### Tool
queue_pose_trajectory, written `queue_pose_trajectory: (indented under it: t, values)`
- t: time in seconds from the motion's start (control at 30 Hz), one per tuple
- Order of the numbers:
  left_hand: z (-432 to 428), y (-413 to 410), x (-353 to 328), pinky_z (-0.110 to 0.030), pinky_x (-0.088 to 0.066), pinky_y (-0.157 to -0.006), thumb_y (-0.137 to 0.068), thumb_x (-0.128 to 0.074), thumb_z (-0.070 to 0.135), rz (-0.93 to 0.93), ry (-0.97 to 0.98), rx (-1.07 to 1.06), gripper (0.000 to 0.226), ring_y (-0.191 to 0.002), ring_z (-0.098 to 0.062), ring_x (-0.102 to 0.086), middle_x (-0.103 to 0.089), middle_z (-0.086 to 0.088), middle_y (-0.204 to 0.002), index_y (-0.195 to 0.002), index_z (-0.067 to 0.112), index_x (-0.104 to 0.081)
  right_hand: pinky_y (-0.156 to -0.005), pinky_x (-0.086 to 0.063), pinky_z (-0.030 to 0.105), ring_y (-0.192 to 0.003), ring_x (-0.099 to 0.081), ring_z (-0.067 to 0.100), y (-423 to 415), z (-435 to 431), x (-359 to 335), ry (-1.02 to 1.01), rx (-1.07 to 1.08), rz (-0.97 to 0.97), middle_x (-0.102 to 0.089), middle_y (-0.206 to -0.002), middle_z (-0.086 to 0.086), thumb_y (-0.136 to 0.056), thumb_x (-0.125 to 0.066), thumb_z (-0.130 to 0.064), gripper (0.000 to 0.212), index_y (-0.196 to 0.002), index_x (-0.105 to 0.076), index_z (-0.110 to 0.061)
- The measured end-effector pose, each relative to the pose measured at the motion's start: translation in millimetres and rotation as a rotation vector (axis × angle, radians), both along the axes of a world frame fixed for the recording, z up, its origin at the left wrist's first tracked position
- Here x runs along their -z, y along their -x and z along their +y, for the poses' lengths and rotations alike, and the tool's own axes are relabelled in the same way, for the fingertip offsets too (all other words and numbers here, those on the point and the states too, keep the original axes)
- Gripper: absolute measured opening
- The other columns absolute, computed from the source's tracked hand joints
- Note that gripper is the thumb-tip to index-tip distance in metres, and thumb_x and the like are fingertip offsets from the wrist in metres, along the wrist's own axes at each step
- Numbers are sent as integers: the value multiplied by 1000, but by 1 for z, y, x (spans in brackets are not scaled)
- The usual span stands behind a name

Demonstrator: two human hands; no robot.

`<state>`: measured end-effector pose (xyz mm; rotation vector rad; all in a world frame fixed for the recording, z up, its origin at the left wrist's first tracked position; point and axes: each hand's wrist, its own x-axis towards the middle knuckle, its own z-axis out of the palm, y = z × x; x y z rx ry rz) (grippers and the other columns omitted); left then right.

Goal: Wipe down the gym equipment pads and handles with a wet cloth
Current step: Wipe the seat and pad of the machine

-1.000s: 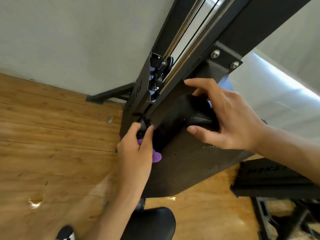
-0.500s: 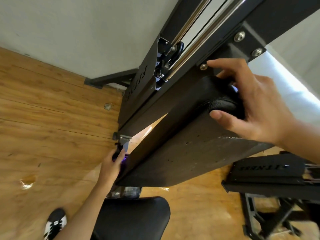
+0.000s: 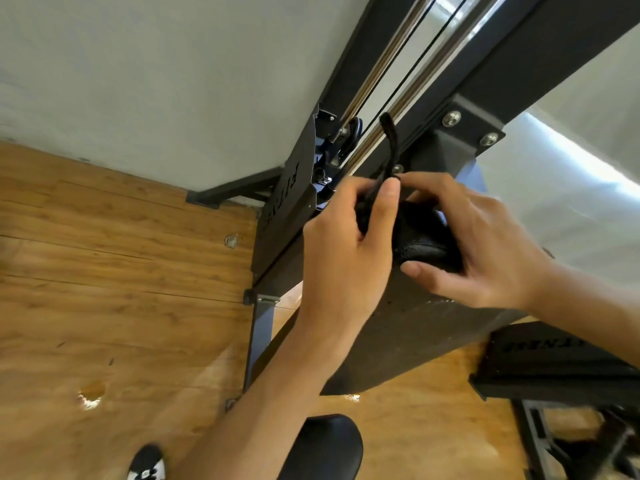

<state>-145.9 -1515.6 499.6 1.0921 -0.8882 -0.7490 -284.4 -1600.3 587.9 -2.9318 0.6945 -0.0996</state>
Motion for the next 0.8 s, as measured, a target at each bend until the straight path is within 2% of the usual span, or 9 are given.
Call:
queue_pose_trajectory:
  t: [0.07,0.1,0.17,0.23,0.37,0.5,0.63,0.73,0.8]
  values:
    - [9,5,23,-31,-57,-60,-109,-47,37,29,31,57,27,-82,-13,-70,-72,1,-94,-119,20,-65,-77,-57,38,-95,-64,16,0,0,-1,11,9,1,-63,-113,1,-90,-50,-66,79,-148,-39,-13]
    - [16,6,40,-27,-55,-65,-108,-45,39,35,46,53,28,-88,-12,-70,-74,1,-102,-123,27,-64,-77,-57,39,-95,-64,17,0,0,-1,11,12,1,-63,-112,2,-90,-50,-66,79,-148,-39,-13]
    - [26,9,61,-13,-50,-86,-107,-44,42,58,84,31,32,-113,-7,-68,-70,-1,-132,-134,32,-57,-77,-57,41,-95,-64,19,1,-1,-1,16,14,7,-63,-111,3,-90,-51,-64,78,-148,-39,-13]
    - [26,13,64,-11,-47,-92,-106,-46,38,87,89,31,36,-122,-8,-64,-64,2,-143,-140,28,-55,-77,-57,42,-95,-64,20,0,-1,0,14,11,10,-63,-111,4,-90,-52,-63,78,-147,-39,-12]
    - [13,14,21,-23,-57,-84,-108,-50,23,14,131,-50,34,-106,-2,-68,-73,0,-115,-134,7,-63,-78,-56,43,-94,-64,19,1,-1,-1,6,22,0,-63,-110,3,-91,-51,-65,78,-146,-40,-11]
    - [6,16,11,-33,-57,-100,-107,-50,17,-46,201,-107,36,-126,-15,-65,-71,-11,-130,-135,0,-64,-76,-56,40,-89,-60,15,0,0,0,32,6,-11,-59,-106,-3,-91,-51,-64,73,-138,-44,-9]
    - [15,16,61,-11,-50,-82,-106,-53,16,-31,127,-171,27,-100,-5,-72,-75,1,-111,-125,8,-70,-81,-56,42,-102,-63,20,2,0,-1,27,5,-19,-61,-113,1,-90,-55,-57,74,-143,-47,-6]
    - [36,19,123,-11,-49,-81,-106,-54,25,-38,-20,-142,24,-98,7,-68,-69,29,-109,-122,37,-68,-86,-49,30,-106,-61,19,1,-1,-1,32,-5,-7,-55,-115,-4,-91,-52,-55,73,-144,-46,-5]
    - [58,24,173,-12,-48,-73,-105,-53,44,30,-182,-133,18,-84,6,-67,-70,30,-91,-110,41,-70,-85,-44,20,-105,-59,16,2,-1,0,42,-14,0,-55,-114,-3,-92,-52,-54,72,-143,-46,-3]
